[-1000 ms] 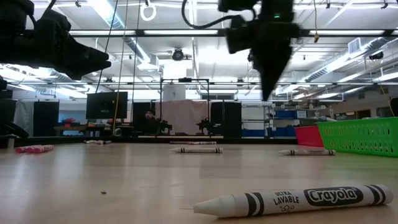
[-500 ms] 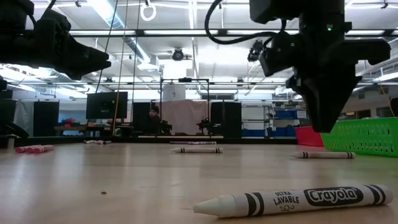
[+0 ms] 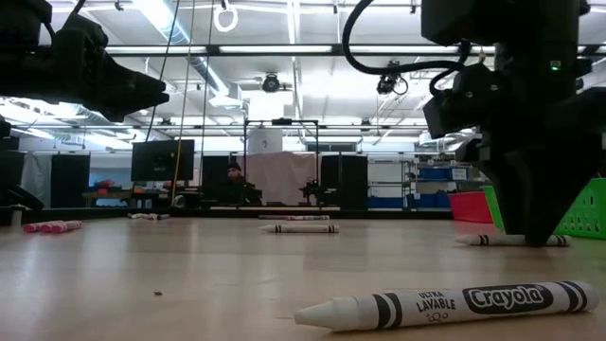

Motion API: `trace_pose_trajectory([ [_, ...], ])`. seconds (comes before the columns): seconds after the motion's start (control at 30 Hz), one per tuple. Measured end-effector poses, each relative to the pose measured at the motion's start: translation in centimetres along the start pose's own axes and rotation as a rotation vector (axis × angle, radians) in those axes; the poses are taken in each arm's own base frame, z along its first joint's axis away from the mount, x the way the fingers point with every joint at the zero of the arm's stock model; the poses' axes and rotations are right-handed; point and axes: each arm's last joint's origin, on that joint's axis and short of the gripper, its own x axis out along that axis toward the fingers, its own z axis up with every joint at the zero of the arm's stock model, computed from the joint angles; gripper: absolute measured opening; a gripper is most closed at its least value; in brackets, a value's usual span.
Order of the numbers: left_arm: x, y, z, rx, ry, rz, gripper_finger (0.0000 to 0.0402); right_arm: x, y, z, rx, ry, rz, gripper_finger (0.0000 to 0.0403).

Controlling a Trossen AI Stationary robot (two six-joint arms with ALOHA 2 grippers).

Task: Sort crayons
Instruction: Move the white crayon to the center of the table

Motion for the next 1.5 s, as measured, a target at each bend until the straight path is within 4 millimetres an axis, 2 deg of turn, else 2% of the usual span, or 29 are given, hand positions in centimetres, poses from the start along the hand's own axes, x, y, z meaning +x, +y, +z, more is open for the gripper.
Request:
trace_pose_trajectory([
  [0.23,0.0,0.0,0.0,0.0,0.0,0.0,0.024,0.4,-0.1,-0.5,-0.043,-0.031,-0.041,0.0099],
  [0.57,0.0,0.0,0.0,0.0,0.0,0.0,0.024,0.6,-0.1,-0.4,-0.049,-0.037,-0.04,0.0017],
  [0.7,0.0,0.0,0.0,0.0,0.0,0.0,0.024,0.2,-0.3,0.2,-0.023,-0.048,-0.037,0.0015],
  [0.77,0.0,0.0,0.0,0.0,0.0,0.0,0.024,-0.3,-0.4,1.3,-0.024,-0.07,-0.039,0.0023],
  [0.9,0.0,0.0,0.0,0.0,0.0,0.0,0.024,-3.0,-1.1,4.9,-0.045,-0.23,-0.049,0.0029],
  [1.07,0.0,0.0,0.0,0.0,0.0,0.0,0.024,-5.3,-3.4,8.8,-0.02,-0.372,-0.078,0.0026],
  [1.2,0.0,0.0,0.0,0.0,0.0,0.0,0.024,-4.2,-4.7,11.7,0.0,-0.344,-0.067,0.0026],
  [1.33,0.0,0.0,0.0,-0.001,-0.001,0.0,0.024,-3.3,-4.2,14.6,-0.032,-0.264,-0.03,0.0026],
  [1.5,0.0,0.0,0.0,-0.001,-0.002,0.0,0.024,-0.9,-3.4,16.2,-0.088,-0.105,-0.059,0.0026],
])
